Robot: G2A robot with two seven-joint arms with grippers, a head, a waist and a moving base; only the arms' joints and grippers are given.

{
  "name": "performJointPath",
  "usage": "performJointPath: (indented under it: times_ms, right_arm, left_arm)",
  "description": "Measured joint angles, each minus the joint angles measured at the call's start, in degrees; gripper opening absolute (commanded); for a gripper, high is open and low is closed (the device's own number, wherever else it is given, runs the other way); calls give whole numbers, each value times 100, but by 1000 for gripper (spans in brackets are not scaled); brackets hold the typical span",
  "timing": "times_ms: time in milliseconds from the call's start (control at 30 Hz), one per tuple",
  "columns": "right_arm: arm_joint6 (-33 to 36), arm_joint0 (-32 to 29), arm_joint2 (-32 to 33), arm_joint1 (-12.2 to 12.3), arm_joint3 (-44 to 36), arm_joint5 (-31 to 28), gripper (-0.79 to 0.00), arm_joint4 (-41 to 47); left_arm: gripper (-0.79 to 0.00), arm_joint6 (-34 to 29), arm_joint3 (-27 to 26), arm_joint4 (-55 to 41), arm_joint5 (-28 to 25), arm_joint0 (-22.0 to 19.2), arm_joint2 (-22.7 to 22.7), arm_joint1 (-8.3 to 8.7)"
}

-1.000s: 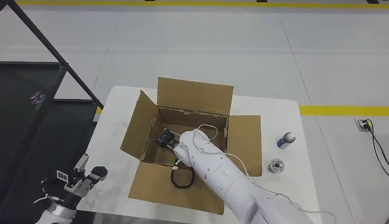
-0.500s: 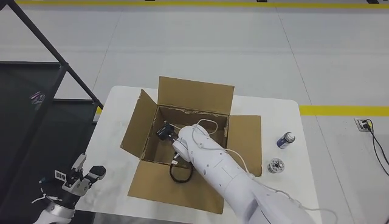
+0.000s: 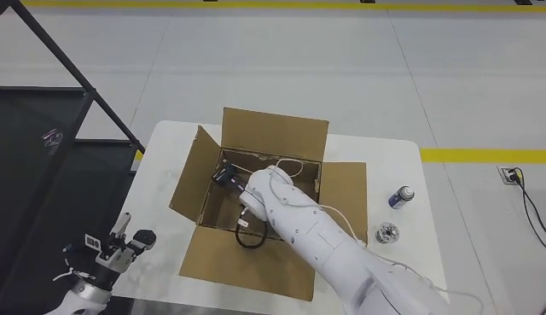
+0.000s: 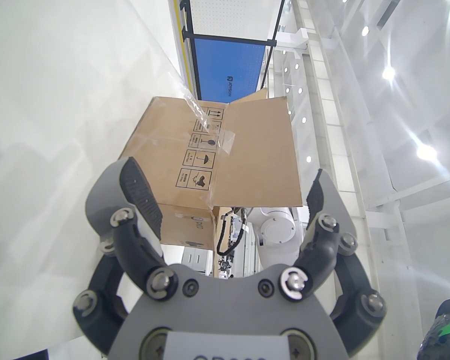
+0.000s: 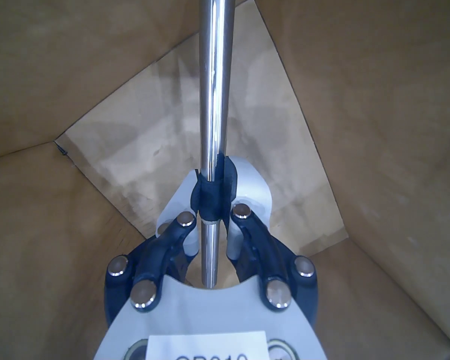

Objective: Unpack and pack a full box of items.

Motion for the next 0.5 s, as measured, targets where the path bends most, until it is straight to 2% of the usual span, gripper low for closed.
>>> performJointPath:
  times_ms: [200, 333, 400, 500]
  right_arm:
    - [801, -773, 345, 538, -1893, 657, -785, -827]
    - [1420, -1703, 917, 1057, -3764, 905, -785, -1820]
    - [1491, -2176, 1188, 1260, -4613, 857, -785, -2346]
    - [1204, -2929, 1597, 1519, -5824, 769, -785, -3242]
  left_arm:
    - [0, 117, -259, 134, -14, 72, 137, -17]
    - [0, 223, -409, 232, -32, 130, 275, -36]
    - [0, 273, -458, 273, -44, 157, 334, -45]
    - [0, 355, -530, 335, -72, 210, 416, -58]
